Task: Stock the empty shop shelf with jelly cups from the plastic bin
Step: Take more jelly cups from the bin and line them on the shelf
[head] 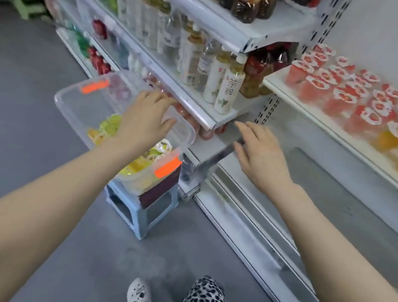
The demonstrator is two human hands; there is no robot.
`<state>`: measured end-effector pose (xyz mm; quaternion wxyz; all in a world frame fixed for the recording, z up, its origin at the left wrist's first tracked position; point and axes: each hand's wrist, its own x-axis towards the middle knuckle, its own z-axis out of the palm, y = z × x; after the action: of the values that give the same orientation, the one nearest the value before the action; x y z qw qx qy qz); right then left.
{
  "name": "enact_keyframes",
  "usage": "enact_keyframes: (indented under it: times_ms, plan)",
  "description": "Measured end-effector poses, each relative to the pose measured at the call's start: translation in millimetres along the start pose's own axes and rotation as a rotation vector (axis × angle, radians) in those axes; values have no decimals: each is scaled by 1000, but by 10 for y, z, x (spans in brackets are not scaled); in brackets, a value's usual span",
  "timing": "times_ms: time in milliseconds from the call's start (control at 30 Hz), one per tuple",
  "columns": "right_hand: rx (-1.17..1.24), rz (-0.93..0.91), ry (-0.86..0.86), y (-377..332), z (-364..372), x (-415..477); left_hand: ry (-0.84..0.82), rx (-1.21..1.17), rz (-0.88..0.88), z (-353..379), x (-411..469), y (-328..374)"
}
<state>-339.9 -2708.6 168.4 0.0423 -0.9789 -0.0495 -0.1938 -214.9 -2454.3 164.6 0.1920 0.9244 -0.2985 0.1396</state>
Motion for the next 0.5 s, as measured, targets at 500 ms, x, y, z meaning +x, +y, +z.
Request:
enact_keyframes:
  times_ms: [500]
  plan:
    - [257, -244, -482, -721, 1584, 1044, -228, -30, -429, 679, -594, -1287]
